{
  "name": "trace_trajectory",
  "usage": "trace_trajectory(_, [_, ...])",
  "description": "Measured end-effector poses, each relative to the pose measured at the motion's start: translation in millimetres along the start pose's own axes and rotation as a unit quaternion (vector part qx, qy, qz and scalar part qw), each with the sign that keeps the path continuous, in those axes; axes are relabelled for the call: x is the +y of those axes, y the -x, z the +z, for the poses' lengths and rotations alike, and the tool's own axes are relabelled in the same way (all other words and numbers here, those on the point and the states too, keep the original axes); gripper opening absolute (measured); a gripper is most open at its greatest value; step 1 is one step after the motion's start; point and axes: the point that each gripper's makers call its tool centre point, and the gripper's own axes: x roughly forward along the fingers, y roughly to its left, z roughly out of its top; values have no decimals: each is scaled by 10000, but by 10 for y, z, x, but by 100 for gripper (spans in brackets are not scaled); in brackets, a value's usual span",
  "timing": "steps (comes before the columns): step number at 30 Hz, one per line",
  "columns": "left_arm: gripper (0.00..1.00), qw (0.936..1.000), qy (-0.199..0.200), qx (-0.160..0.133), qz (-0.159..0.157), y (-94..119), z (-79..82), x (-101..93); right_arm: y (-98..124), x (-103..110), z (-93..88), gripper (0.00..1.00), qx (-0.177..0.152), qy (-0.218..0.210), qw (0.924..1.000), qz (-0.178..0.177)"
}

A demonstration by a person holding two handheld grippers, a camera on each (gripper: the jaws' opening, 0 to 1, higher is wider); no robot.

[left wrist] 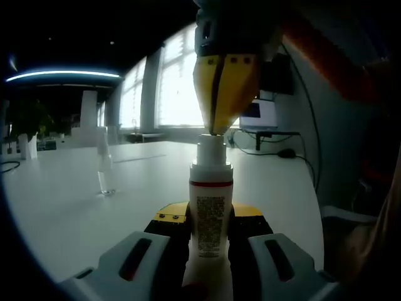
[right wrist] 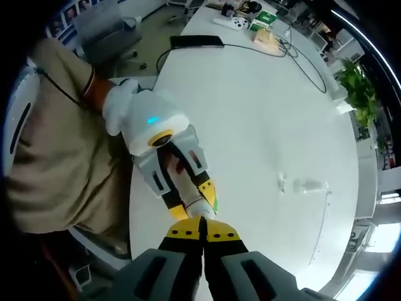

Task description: Clamp pump bottle remove cover press pump head put on cover

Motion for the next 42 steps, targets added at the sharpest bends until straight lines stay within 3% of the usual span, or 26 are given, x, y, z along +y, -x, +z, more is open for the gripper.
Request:
trace_trajectory(22, [14,10000,5,8,-3,-3,-2,9,43,-20,-7,0,-41,-90,9999,-55])
trace_trajectory(42, [14,10000,8,1,-1,3,6,-5,60,-29,17,0,-82,90,9999,-98])
